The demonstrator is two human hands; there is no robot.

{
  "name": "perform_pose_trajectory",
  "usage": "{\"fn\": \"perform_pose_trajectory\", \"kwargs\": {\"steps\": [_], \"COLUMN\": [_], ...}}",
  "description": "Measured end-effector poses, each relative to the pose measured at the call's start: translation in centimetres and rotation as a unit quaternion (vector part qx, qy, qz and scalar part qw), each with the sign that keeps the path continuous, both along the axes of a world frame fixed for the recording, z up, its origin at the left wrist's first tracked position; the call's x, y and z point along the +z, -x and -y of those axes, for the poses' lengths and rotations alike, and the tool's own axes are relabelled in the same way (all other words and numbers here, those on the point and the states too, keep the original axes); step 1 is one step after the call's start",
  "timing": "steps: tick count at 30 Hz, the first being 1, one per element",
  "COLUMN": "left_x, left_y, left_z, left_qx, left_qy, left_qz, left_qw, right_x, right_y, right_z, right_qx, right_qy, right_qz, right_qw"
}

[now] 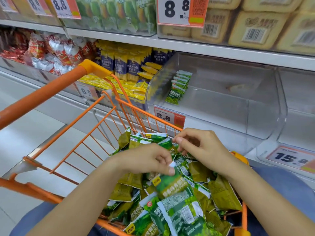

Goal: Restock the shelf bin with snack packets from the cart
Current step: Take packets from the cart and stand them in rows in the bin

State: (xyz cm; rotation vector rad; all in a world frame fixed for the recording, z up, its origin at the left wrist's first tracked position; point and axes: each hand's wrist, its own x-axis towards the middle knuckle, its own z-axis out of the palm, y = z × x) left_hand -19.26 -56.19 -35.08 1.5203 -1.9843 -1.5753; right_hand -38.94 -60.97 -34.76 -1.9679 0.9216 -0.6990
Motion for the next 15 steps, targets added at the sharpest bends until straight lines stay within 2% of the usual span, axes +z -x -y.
{"fn": "perform_pose_trajectory", "kwargs": {"steps": [3,7,9,12,15], "left_x": [1.7,3.9,5.0,6.4,7.2], "left_y": [-0.5,0.5,1.6,3.9,7.7], "left_z": [0.3,1.0,1.6,2.8,4.3], "left_qx": [0.099,0.196,0.21,0.199,0.165], "left_qy": [0.005,0.039,0.06,0.075,0.09], "left_qz": [-0.094,-0.182,-0.199,-0.209,-0.227], "left_qw": [0.991,0.963,0.955,0.955,0.956], "right_x": [0.3,1.4,2.4,4.0,5.1], "right_y": [-0.1,0.0,1.1,3.9,7.7], "right_z": [-0.2,-0.1,0.2,0.2,0.3], "right_qx": [0.02,-0.025,0.017,0.082,0.027], "right_qy": [-0.056,-0.184,-0.238,-0.253,-0.237], "right_qz": [0.027,0.099,0.112,0.111,0.107], "right_qw": [0.998,0.978,0.965,0.958,0.965]}}
